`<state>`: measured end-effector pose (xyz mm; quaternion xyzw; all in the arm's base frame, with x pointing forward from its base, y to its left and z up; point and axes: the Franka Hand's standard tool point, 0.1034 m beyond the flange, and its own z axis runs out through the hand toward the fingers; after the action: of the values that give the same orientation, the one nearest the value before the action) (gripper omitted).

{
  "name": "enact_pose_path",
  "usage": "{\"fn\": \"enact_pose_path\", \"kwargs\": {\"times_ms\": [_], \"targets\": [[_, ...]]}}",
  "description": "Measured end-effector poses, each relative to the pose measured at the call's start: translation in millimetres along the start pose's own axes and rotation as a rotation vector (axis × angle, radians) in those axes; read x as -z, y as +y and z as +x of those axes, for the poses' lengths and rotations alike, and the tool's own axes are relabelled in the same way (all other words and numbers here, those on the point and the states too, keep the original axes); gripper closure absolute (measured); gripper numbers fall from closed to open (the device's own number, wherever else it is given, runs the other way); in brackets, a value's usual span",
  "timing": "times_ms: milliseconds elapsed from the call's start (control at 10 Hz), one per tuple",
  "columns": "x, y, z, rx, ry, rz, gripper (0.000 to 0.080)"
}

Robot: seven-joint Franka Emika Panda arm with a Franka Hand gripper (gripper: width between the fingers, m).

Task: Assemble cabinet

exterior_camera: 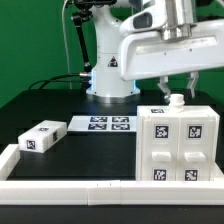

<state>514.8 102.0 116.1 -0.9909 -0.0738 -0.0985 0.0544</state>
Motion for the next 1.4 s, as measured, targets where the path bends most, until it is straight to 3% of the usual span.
{"fn": "enact_pose_path", "kwargs": {"times_ms": [100,200,300,400,500,600,700,1200,1400], "targets": [[-1.6,6.1,-18.4,0.011,-0.020,-0.008,0.0461],[-4.2,20.5,-37.0,0.044,-0.035,-0.018,0.0277],[-2.4,38.3,-48.3,0.064,-0.047,-0.027,0.0142],[4.3,61.3,-44.8,0.122,-0.035,-0.037,0.0142],[5.0,89.7,-53.6,0.159,-0.025,-0.050,0.0030],[4.2,112.1,-65.3,0.176,-0.027,-0.060,0.0009],[-2.2,124.1,-84.4,0.164,-0.028,-0.067,0.0009],[-3.0,120.9,-84.5,-0.074,-0.027,-0.062,0.0002],[-5.1,135.4,-98.9,-0.264,-0.039,-0.069,0.0002]]}}
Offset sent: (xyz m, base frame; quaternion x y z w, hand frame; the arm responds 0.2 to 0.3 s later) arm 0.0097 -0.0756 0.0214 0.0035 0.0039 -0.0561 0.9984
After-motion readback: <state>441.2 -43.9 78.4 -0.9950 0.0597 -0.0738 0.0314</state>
